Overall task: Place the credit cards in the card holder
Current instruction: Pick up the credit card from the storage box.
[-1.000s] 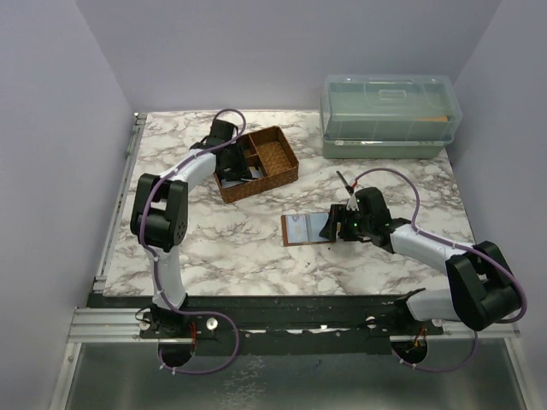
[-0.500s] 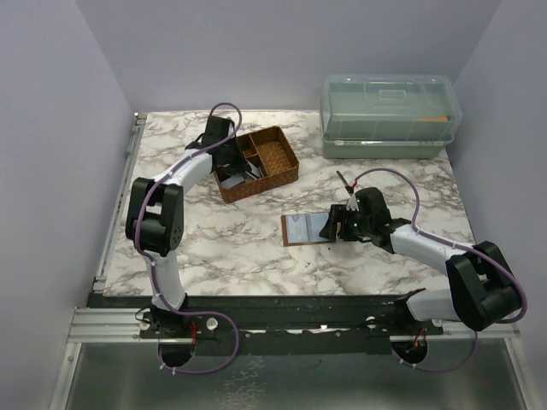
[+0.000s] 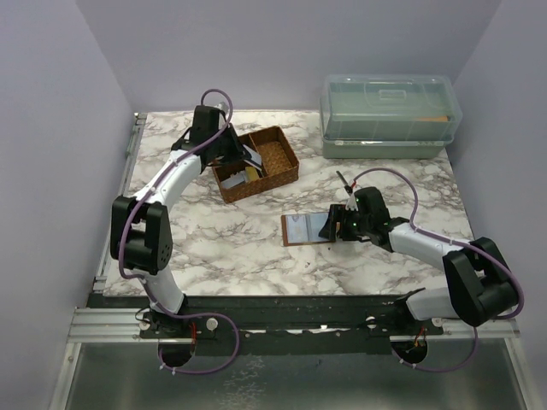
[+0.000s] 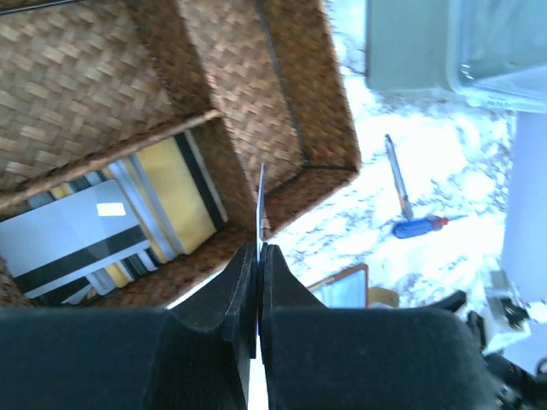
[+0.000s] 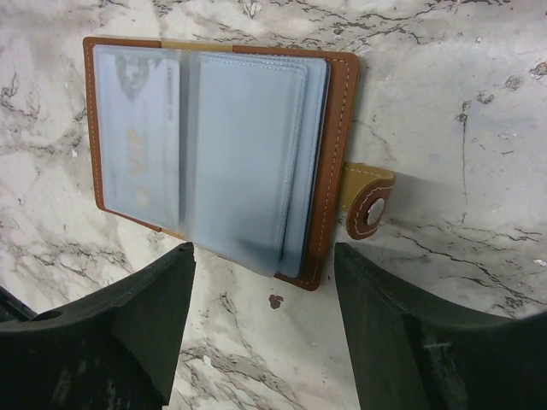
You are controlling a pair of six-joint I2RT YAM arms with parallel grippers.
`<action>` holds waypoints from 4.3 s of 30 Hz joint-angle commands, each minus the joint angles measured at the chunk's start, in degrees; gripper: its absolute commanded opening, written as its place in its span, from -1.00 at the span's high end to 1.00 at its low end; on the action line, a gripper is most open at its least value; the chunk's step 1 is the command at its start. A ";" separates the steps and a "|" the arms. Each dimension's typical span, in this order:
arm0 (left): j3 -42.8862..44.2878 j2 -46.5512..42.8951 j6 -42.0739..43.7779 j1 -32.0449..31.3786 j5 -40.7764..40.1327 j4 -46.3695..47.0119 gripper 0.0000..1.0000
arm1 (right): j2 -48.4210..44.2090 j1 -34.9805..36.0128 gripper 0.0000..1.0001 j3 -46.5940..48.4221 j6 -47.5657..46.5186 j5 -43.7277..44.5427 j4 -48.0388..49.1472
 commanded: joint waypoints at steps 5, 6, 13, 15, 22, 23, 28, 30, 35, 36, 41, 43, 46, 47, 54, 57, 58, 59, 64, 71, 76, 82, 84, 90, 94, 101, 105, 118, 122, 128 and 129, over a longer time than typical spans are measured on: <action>-1.59 -4.57 0.34 -0.89 17.79 4.20 1.00 | -0.52 -0.28 -0.40 -0.20 -1.10 -0.63 0.07; -1.84 -4.51 0.36 -1.96 20.23 5.76 1.00 | -0.85 -0.27 -0.40 -0.34 -1.04 -0.50 0.03; -0.87 0.53 2.85 -11.72 29.60 8.25 1.00 | -9.25 -0.27 -0.33 0.10 2.95 -1.10 -3.72; -0.58 1.90 3.92 -14.63 31.61 8.47 1.00 | -15.22 -0.30 -0.32 1.51 6.09 -0.60 -6.84; 1.01 6.66 4.78 -19.98 40.64 10.72 1.00 | -30.42 -0.37 -0.42 7.16 8.06 4.77 -18.56; 0.97 6.76 4.94 -20.41 42.40 11.36 1.00 | -30.70 -0.35 -0.42 7.83 8.16 4.57 -19.75; 1.08 6.46 6.13 -23.07 49.50 13.25 1.00 | -30.91 -0.36 -0.40 10.58 9.19 1.14 -23.56; 0.93 5.72 7.02 -23.87 51.29 13.26 1.00 | -31.04 -0.34 -0.40 12.81 10.43 1.84 -26.95; 0.52 4.58 7.03 -24.34 56.10 14.84 1.00 | -31.11 -0.34 -0.36 17.99 8.32 -3.70 -34.13; 0.31 4.32 6.88 -24.56 56.90 15.52 1.00 | -32.02 -0.34 -0.38 17.79 7.89 -5.44 -33.92; -0.73 3.74 2.35 -25.14 61.85 22.41 1.00 | -33.50 -0.37 -0.35 17.09 7.48 -11.60 -34.70; -1.11 3.44 1.11 -25.31 62.27 23.79 1.00 | -34.49 -0.46 -0.33 15.75 7.71 -12.65 -33.94; -0.90 2.95 0.86 -25.70 63.73 24.36 1.00 | -35.98 -0.43 -0.31 14.23 7.69 -12.67 -33.00; -0.80 2.77 0.80 -25.80 64.08 24.47 1.00 | -36.16 -0.41 -0.30 14.31 7.80 -12.02 -33.32; -1.52 1.39 0.67 -26.15 64.12 24.89 1.00 | -36.76 -0.44 -0.31 18.53 8.10 2.69 -42.09; -1.60 1.64 0.33 -26.40 64.01 25.14 1.00 | -37.49 -0.43 -0.30 19.09 7.84 1.42 -42.08; -1.74 1.56 0.28 -26.55 63.98 25.20 1.00 | -37.92 -0.42 -0.31 18.96 7.67 0.75 -41.85; -1.75 1.52 0.31 -26.82 64.12 25.26 1.00 | -38.22 -0.43 -0.30 18.81 7.42 0.12 -41.70; -1.80 1.78 -0.02 -27.56 64.16 25.41 1.00 | -38.60 -0.50 -0.17 18.35 7.63 -7.24 -40.25; -2.11 1.77 -0.16 -28.62 64.59 25.76 1.00 | -39.61 -0.39 0.15 15.67 9.10 -12.73 -34.67; -1.76 1.74 -0.42 -28.77 64.50 25.94 1.00 | -38.14 -0.42 0.45 14.77 9.26 -15.68 -33.49; -1.44 2.92 -1.62 -27.96 60.78 26.21 0.80 | -40.66 -0.43 0.72 11.57 11.75 -12.72 -29.91; -1.60 2.94 -2.06 -27.19 59.39 26.33 0.65 | -40.22 -0.43 0.92 10.67 12.60 -12.29 -28.65; -1.73 3.27 -4.60 -22.38 51.69 26.48 0.13 | -36.36 -0.45 1.00 9.88 14.57 -4.44 -27.55; -3.14 2.74 -8.33 -17.75 45.85 27.40 0.05 | -34.23 -0.44 1.00 8.14 15.83 -0.58 -21.30; -9.22 1.09 -17.99 -11.77 41.93 36.03 -0.06 | -21.67 -2.64 1.00 8.96 11.34 -2.10 -9.24; -12.56 1.20 -23.24 -9.35 41.22 41.02 -0.11 | -16.42 -7.96 1.00 9.27 12.00 -10.13 -2.62; -19.93 7.52 -46.65 -13.70 42.75 76.44 -0.05 | -17.27 -9.57 0.99 2.30 22.06 -19.34 21.34; -21.21 13.51 -63.52 -15.79 40.85 101.93 0.09 | -18.39 -9.57 0.99 1.84 22.71 -19.65 22.71; -23.00 15.08 -66.47 -17.82 37.96 108.22 0.11 | -19.43 -9.58 0.99 -0.48 24.48 -18.48 24.71; -23.55 13.93 -64.73 -18.11 37.62 106.67 0.11 | -19.57 -9.57 0.99 -0.80 24.58 -18.00 24.50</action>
